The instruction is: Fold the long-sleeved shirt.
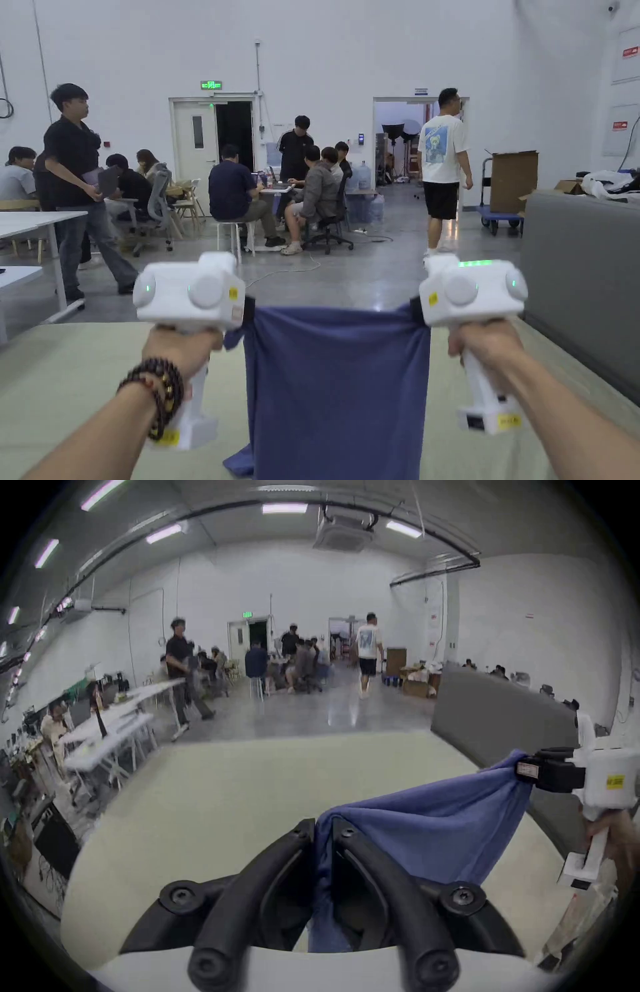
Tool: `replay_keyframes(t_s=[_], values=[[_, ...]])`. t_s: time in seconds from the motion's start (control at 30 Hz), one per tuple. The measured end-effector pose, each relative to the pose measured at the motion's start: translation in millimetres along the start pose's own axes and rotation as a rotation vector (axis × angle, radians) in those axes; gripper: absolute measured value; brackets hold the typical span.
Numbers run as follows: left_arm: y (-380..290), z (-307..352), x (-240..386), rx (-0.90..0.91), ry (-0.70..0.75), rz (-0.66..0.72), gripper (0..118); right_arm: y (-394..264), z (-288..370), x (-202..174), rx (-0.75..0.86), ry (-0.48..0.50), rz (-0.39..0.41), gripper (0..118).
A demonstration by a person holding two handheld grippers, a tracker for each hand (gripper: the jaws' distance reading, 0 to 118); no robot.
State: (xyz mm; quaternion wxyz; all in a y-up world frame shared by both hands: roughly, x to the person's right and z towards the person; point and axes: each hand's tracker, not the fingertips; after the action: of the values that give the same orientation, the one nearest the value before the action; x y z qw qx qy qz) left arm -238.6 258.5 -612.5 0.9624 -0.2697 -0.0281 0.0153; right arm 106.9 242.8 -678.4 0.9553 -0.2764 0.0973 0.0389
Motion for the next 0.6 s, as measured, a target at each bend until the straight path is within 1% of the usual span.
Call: replay_keyframes(t_s=[0.1, 0.13, 0.17, 0.2, 0.23, 0.3, 0.37, 0.4, 0.5, 0.6], values=[[-23.9, -8.7, -7.0, -0.022, 0.005, -0.039, 6, -25.8, -8.6, -1.1, -0.017, 0.013, -0.008, 0], [-30.1, -5.1, -10.3, -0.022, 0.000, -0.035, 6, -30.4, -5.5, 0.2, -0.016, 0.028, -0.026, 0], [-35.1, 1.8, -12.4, -0.018, -0.013, -0.025, 6, -34.6, 0.1, -0.8, -0.014, 0.035, -0.028, 0], [-41.9, 9.4, -15.7, -0.009, -0.030, 0.000, 6, -42.4, 8.1, -2.3, 0.010, 0.049, -0.052, 0], [-50.6, 18.8, -18.9, 0.008, -0.046, 0.034, 6, -52.5, 20.6, -4.8, 0.008, 0.054, -0.058, 0], [-74.4, 39.9, -22.6, 0.011, -0.069, 0.088, 6, -78.6, 44.8, -11.6, 0.009, 0.061, -0.056, 0], [-109.4, 60.5, -23.5, -0.013, -0.092, 0.103, 6, -114.1, 67.8, -19.2, 0.004, 0.060, -0.046, 0], [-130.6, 69.5, -22.9, -0.034, -0.098, 0.097, 6, -140.7, 83.2, -25.7, 0.000, 0.070, -0.026, 0], [-206.2, 99.0, -17.4, -0.145, -0.108, 0.029, 6, -218.2, 115.7, -35.4, -0.054, 0.087, 0.003, 0], [-287.2, 124.7, -19.1, -0.318, -0.160, 0.040, 6, -301.6, 144.5, -44.1, -0.161, 0.099, 0.023, 0]])
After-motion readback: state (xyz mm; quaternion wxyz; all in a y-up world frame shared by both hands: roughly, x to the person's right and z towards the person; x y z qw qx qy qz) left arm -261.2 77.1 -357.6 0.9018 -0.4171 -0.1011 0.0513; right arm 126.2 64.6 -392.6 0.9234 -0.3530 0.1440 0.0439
